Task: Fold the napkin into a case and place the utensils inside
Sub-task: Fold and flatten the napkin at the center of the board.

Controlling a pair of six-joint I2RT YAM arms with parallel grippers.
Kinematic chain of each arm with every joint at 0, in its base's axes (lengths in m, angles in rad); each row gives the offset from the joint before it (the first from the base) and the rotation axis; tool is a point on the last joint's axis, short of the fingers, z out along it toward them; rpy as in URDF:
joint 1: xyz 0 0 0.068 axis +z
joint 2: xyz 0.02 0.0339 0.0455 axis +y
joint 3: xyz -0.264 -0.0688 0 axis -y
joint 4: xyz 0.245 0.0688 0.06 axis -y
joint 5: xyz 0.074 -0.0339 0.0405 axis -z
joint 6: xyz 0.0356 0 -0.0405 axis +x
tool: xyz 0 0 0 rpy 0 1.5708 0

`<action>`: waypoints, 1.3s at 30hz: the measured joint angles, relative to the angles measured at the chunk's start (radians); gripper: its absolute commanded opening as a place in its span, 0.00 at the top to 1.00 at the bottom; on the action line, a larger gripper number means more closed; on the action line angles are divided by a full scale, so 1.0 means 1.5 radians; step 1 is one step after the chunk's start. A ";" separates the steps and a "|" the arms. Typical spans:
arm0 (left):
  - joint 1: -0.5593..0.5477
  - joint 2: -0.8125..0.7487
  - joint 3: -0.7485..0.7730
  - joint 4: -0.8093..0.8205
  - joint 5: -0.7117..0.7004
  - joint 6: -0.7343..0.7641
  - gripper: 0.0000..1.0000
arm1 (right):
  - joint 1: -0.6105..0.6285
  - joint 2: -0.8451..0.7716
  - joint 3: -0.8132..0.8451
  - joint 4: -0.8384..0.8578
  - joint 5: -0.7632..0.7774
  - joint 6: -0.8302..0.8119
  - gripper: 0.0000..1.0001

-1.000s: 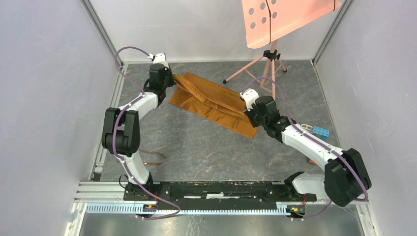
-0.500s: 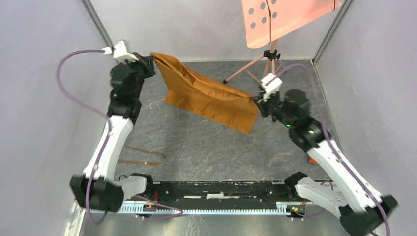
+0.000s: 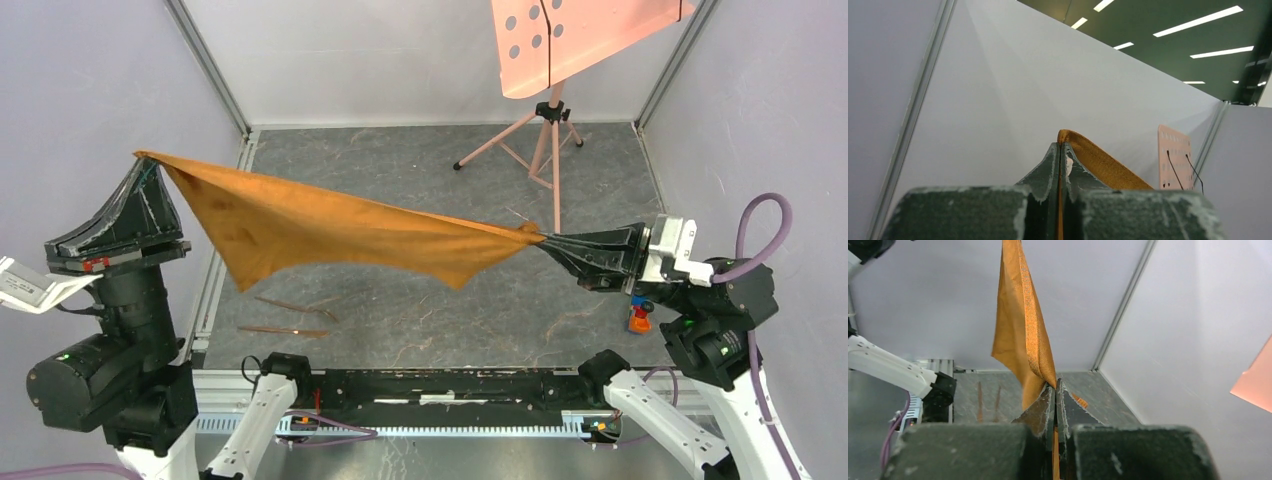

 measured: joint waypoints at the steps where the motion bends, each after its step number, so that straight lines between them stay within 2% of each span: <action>1: 0.000 -0.001 0.009 -0.002 -0.002 0.002 0.98 | 0.000 -0.002 0.000 0.007 -0.007 0.008 1.00; 4: 0.000 0.004 0.003 -0.011 -0.003 0.003 0.98 | 0.000 -0.007 0.000 0.013 0.002 0.017 1.00; 7: 0.000 0.034 -0.011 -0.012 0.005 0.003 0.98 | 0.001 -0.008 -0.003 0.002 0.058 0.014 1.00; 11: 0.000 0.105 -0.048 0.001 0.021 0.003 0.98 | 0.002 -0.008 -0.040 -0.022 0.212 0.010 1.00; 15: 0.000 0.214 -0.076 0.013 0.044 0.003 0.98 | 0.002 0.008 -0.122 -0.037 0.394 -0.001 1.00; 23: -0.003 0.430 -0.104 0.058 0.103 -0.004 0.98 | 0.003 0.121 -0.289 0.011 0.613 -0.024 1.00; 28: -0.003 0.565 -0.112 0.114 0.136 -0.022 0.98 | -0.006 0.199 -0.319 0.072 0.683 -0.053 1.00; 32: -0.003 0.676 -0.102 0.148 0.163 -0.040 0.98 | -0.044 0.275 -0.319 0.114 0.697 -0.065 1.00; 39: -0.009 0.771 -0.070 0.164 0.190 -0.055 0.98 | -0.064 0.338 -0.319 0.140 0.686 -0.085 1.00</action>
